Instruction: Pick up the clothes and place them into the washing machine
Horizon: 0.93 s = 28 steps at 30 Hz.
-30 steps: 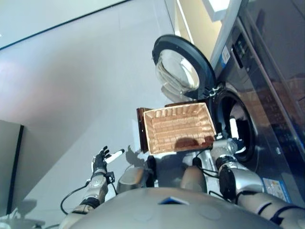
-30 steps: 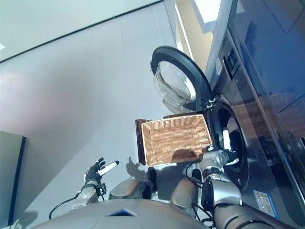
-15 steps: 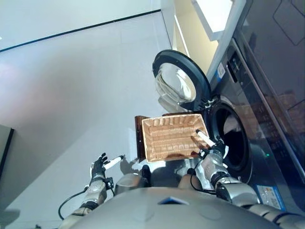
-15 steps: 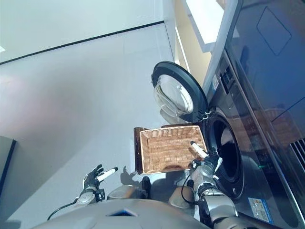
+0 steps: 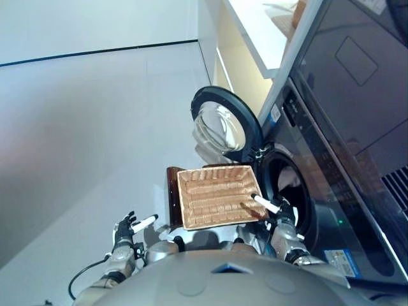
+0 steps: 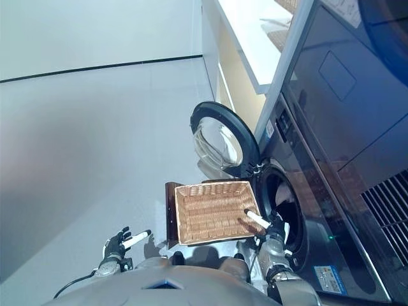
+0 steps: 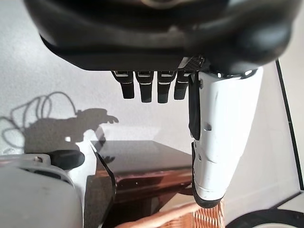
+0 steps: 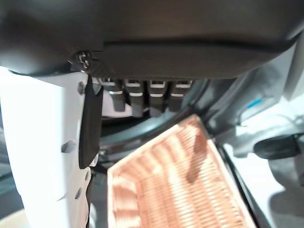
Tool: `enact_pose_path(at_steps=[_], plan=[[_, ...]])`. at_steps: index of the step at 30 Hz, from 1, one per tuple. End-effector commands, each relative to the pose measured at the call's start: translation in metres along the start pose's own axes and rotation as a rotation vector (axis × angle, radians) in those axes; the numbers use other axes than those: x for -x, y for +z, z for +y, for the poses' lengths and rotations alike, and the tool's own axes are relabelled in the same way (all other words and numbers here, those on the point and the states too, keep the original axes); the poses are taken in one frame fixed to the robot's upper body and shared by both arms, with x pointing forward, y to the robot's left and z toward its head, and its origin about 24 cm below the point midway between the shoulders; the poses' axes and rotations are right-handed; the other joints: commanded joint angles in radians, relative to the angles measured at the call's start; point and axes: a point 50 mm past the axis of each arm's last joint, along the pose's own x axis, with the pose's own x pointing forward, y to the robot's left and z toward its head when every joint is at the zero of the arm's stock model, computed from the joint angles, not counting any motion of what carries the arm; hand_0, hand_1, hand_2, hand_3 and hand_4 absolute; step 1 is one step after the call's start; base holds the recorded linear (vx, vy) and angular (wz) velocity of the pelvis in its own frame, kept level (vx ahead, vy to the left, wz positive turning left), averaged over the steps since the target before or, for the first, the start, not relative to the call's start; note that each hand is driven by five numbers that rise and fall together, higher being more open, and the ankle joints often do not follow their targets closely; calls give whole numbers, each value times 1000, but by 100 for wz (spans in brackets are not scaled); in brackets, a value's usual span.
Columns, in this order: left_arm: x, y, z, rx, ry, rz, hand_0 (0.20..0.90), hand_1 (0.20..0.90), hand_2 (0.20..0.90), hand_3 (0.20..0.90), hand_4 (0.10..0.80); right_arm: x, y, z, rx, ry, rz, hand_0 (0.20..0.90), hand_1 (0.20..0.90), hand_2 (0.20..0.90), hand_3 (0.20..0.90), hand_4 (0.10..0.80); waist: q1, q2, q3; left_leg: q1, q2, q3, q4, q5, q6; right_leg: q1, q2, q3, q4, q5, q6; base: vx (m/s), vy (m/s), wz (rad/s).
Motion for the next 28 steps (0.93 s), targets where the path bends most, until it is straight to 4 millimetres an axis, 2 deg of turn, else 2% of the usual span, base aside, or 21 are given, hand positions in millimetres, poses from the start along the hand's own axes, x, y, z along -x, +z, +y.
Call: enact_pose_path(at_steps=[1,12,22,28], plan=[[-10,30,18,-13,41,-102,900,900,900,900,800,-2,30,19,48,64,-132,900,900,900,900,800,-2,-29,-4,-8,26,-18,53,-31,-62,57,7,-44,-61,57,-26,6,-20,3],[-9,32,9,-10,10,-125,900,900,900,900,800,5,22,35,28,111,-122,900,900,900,900,800,-15,-32,-23,17,43,-20,15,-4,-69,68,28,-52,-69,54,-29,-31,-19,0],[-8,34,1,-16,-13,-140,900,900,900,900,800,7,21,39,46,126,-132,900,900,900,900,800,-22,-40,-30,29,52,-20,30,-10,-67,83,38,-52,-64,49,-36,-7,-7,1],[-7,35,-3,-7,-26,-147,900,900,900,900,800,7,14,35,30,109,-103,900,900,900,900,800,-22,-47,-30,31,59,-23,44,-18,-66,89,42,-52,-57,44,-37,0,0,0]])
